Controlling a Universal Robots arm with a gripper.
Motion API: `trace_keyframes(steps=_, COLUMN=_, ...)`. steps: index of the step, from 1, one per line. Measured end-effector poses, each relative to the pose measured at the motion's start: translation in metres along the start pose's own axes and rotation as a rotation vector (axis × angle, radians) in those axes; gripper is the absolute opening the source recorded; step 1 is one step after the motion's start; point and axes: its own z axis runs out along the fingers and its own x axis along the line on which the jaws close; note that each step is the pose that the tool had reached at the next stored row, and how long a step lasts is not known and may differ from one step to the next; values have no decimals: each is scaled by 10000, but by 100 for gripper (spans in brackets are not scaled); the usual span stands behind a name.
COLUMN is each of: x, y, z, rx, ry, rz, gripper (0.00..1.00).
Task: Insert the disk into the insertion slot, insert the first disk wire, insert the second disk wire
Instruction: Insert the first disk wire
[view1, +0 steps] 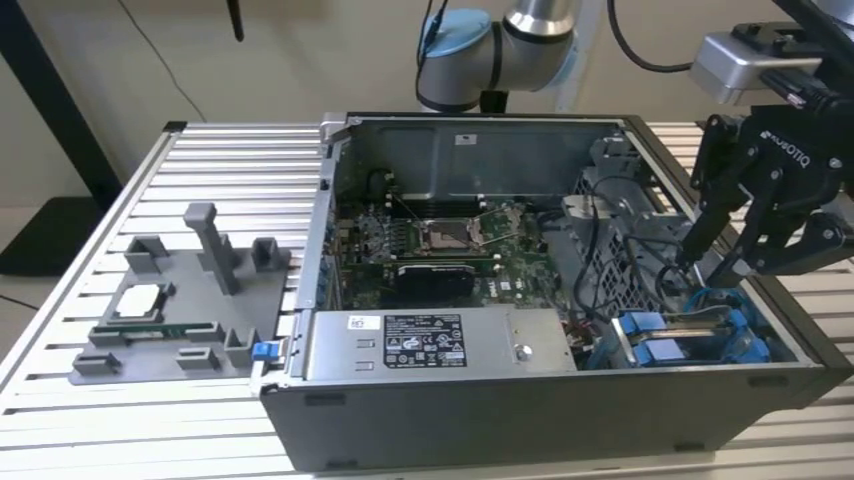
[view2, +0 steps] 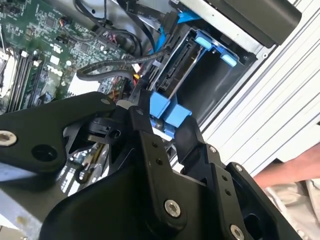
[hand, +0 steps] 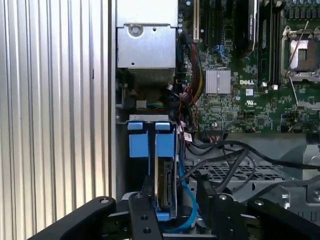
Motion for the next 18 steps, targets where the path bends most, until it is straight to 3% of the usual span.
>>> trace_keyframes(steps=5, x=-38, y=53, z=5, rx=26, ry=-33, rz=1, gripper=100)
trace_keyframes(steps=10, x=-69, y=61, z=28, rx=211, ry=-69, rz=-4, gripper=100)
trace_keyframes(steps=15, x=-164, y=63, z=50, rx=258, ry=-89, rz=-8, gripper=100)
trace_keyframes(steps=18, x=-179, y=64, z=69, rx=341, ry=-94, rz=-33, gripper=100)
